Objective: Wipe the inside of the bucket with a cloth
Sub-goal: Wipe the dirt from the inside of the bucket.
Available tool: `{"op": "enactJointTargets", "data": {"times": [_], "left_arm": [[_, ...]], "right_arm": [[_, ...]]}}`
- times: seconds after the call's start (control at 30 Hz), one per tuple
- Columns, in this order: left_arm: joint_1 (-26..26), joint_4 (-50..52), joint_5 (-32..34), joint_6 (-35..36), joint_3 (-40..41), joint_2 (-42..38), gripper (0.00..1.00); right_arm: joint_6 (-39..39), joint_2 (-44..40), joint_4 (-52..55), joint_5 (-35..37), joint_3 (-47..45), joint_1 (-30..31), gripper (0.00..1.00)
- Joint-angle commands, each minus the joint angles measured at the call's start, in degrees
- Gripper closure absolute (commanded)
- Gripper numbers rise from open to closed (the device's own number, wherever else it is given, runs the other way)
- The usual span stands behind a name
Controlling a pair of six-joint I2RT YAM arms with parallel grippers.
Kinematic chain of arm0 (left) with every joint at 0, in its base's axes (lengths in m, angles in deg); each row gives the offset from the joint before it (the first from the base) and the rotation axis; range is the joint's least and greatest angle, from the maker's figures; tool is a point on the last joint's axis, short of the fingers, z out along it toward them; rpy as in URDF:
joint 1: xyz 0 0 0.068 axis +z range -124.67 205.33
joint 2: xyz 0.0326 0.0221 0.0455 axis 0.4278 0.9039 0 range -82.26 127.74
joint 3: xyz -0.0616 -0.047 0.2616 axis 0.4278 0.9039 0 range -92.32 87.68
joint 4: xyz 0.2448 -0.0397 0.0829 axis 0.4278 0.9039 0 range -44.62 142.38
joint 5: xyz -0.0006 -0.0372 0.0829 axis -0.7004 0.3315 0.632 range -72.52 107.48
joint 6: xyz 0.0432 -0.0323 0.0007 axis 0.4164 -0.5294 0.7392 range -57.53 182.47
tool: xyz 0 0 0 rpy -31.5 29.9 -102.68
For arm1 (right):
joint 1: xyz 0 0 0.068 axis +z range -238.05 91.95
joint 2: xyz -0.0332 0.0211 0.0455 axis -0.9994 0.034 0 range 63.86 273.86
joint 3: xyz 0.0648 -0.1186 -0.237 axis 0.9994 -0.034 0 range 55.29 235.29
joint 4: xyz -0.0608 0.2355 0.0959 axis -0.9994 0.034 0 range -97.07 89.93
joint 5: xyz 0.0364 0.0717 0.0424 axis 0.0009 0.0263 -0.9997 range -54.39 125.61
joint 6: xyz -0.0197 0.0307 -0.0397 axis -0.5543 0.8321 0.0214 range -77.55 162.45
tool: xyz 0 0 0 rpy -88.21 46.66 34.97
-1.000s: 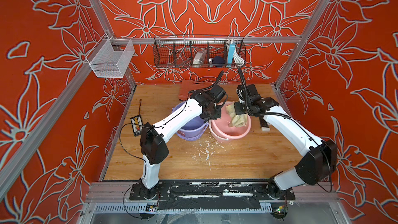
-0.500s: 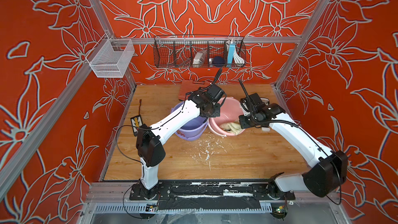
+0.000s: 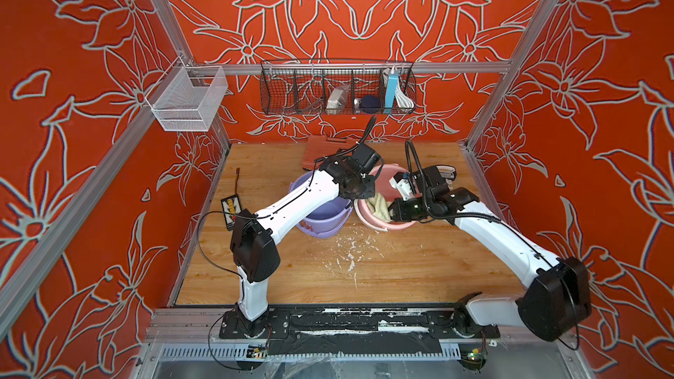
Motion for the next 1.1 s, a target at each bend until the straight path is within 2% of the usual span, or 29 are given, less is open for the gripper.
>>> {"op": "enactJointTargets", "data": {"times": [0.0,0.1,0.27,0.43,0.57,0.8,1.07], "left_arm": [[-0.3,-3.41,0.12,-0.73,-0.27,-1.45,1.0],[-0.3,-2.29,2.72,-0.55,-0.63,-1.35,1.0],[-0.3,-1.61,7.24,-0.18,-0.68,-2.46,1.0],[-0.3,-1.49,8.9,1.11,-0.57,-3.37,1.0],[-0.29,-1.22,8.48,2.15,-0.62,-3.34,1.0],[-0.21,-3.17,8.58,1.9,1.98,-4.75,1.0],[-0.02,-3.31,7.73,1.7,2.37,-4.7,1.0]], "right_arm": [[2.22,-0.13,-4.44,-6.06,-0.48,0.48,1.0],[-2.05,-0.62,3.73,0.18,0.23,0.48,1.0],[-8.5,-3.41,17.51,17.92,0.89,0.47,1.0],[-8.99,-7.85,22.92,30.02,1.11,0.51,1.0],[-9.48,-7.86,26.6,38.98,3.18,0.42,1.0],[-7.47,-7.75,31.09,46.29,3.76,0.44,1.0],[-4.72,-13.45,33.63,60.18,5.02,0.17,1.0]]}}
